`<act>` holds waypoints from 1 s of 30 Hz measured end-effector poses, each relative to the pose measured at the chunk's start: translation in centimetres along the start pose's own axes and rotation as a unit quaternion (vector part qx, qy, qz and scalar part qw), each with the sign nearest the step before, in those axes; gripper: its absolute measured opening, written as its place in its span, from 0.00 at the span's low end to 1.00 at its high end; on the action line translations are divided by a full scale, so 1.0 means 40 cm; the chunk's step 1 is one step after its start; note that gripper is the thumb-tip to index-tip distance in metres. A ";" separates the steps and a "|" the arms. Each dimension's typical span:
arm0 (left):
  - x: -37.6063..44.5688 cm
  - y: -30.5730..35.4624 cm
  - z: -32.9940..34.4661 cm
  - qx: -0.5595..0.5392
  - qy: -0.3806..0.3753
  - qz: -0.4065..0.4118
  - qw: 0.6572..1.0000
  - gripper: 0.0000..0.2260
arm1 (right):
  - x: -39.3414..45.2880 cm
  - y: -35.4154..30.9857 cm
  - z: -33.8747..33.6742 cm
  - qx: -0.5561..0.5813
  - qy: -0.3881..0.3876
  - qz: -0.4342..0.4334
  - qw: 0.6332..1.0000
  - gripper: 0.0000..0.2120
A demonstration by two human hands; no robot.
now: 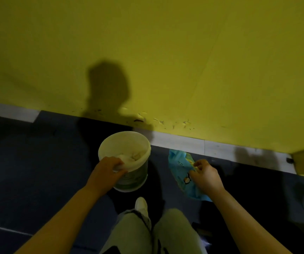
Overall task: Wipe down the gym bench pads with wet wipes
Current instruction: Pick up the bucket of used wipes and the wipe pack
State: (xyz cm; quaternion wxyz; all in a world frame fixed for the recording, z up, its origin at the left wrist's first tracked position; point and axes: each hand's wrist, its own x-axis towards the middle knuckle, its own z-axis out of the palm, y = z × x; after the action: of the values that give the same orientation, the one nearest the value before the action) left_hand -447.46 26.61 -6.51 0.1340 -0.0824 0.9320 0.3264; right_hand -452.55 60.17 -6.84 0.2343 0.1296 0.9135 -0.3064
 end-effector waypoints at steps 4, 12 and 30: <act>0.189 0.023 -0.011 0.009 -0.026 -0.011 1.000 0.08 | 0.166 -0.057 -0.016 0.001 -0.011 0.029 1.000 0.11; 0.507 0.025 0.073 -0.043 -0.107 -0.041 0.992 0.02 | 0.499 -0.077 -0.002 -0.058 -0.065 0.001 0.996 0.09; 1.049 -0.406 0.550 0.022 -0.129 -0.068 0.989 0.09 | 1.154 0.099 0.487 -0.214 -0.160 0.041 0.963 0.23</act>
State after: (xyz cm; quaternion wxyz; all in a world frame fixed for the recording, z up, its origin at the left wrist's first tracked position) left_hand -479.10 25.17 -45.30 0.2766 -0.0997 0.9061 0.3041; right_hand -483.81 55.45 -45.93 0.4121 0.0627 0.9022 -0.1110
